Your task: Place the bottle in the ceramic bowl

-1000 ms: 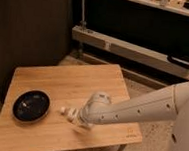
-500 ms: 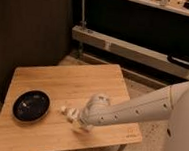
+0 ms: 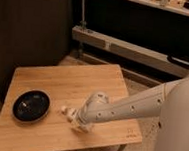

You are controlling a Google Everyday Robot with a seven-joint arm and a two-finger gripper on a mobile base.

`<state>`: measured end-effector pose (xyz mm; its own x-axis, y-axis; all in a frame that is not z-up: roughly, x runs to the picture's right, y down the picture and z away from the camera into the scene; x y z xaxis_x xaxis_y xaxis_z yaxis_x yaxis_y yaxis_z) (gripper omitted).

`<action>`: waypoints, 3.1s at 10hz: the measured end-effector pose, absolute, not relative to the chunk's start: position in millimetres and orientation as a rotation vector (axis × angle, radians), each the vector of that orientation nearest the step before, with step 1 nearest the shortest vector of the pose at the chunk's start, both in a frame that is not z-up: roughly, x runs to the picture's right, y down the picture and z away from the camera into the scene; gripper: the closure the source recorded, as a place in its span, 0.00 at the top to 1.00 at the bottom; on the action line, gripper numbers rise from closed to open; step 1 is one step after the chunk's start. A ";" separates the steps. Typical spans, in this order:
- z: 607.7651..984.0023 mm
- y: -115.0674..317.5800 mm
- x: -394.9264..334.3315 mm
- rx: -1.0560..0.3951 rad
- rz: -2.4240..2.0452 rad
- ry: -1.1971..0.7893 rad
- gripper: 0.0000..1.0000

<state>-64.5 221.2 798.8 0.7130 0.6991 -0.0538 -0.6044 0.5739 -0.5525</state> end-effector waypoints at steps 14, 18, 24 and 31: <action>805.5 93.8 -178.0 -0.696 0.871 -0.403 0.09; 796.0 48.8 -235.9 -0.807 0.843 -0.528 0.09; 760.9 48.2 -293.2 -0.878 0.746 -0.639 0.09; 768.3 67.7 -326.7 -0.888 0.696 -0.718 0.54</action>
